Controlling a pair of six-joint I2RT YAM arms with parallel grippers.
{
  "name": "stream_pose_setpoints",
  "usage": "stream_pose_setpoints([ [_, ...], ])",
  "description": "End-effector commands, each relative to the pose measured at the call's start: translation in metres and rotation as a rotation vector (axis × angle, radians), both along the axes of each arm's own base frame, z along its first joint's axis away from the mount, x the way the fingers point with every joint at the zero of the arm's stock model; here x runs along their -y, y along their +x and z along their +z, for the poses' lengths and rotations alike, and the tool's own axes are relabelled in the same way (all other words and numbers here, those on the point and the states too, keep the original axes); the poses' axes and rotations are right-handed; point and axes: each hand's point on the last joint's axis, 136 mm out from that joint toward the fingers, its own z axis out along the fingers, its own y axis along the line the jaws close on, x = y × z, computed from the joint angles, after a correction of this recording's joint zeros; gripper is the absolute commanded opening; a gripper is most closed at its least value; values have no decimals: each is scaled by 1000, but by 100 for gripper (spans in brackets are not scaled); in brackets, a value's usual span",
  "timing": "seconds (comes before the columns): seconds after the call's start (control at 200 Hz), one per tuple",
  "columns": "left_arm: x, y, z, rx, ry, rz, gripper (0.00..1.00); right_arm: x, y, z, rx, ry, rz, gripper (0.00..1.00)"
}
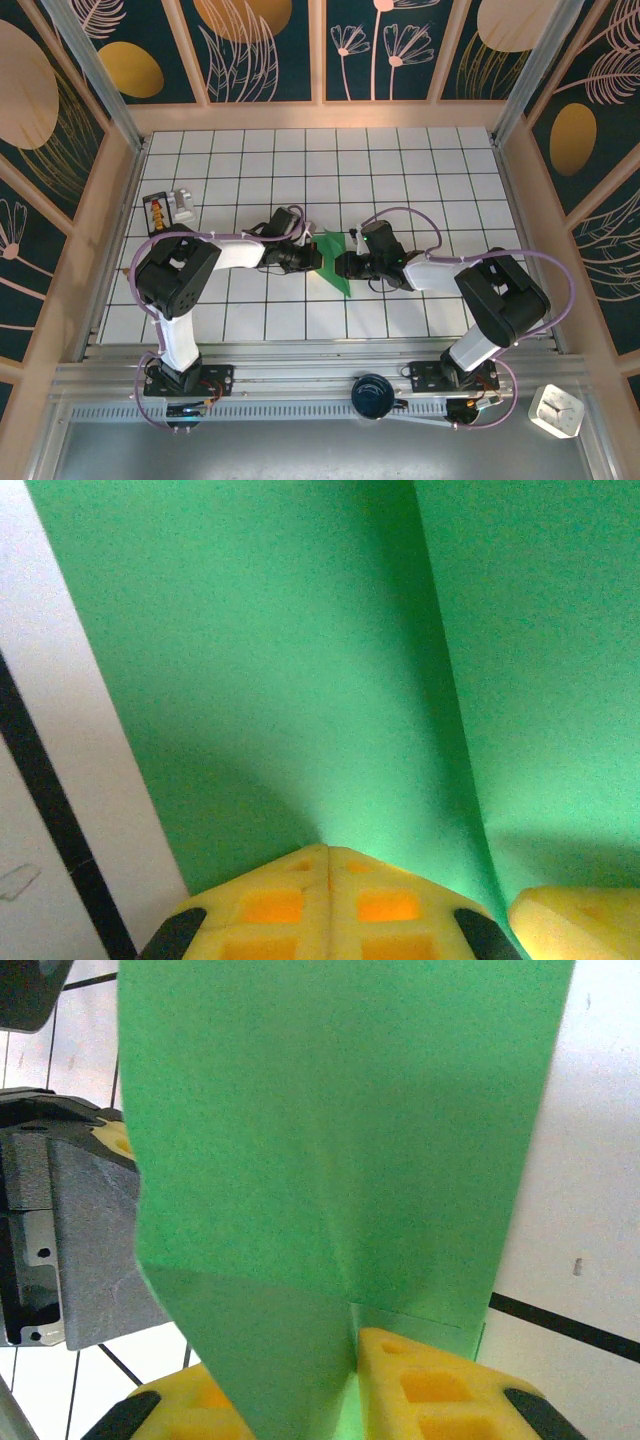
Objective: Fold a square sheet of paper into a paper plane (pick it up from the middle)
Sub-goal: Fourth fold the wing at the center of the table.
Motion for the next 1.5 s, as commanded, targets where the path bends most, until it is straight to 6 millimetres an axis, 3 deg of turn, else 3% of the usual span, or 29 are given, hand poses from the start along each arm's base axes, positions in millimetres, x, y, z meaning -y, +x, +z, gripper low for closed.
stream_pose_setpoints([
  [0.0,-3,-2,-11,-19,32,-10,0,1,3,7,28,-15,9,23],
  [0.5,-4,-2,-11,-19,36,-12,0,-1,5,10,81,-72,35,29],
  [1.496,-3,0,-7,-12,33,-12,0,6,1,17,126,-123,24,27],
])
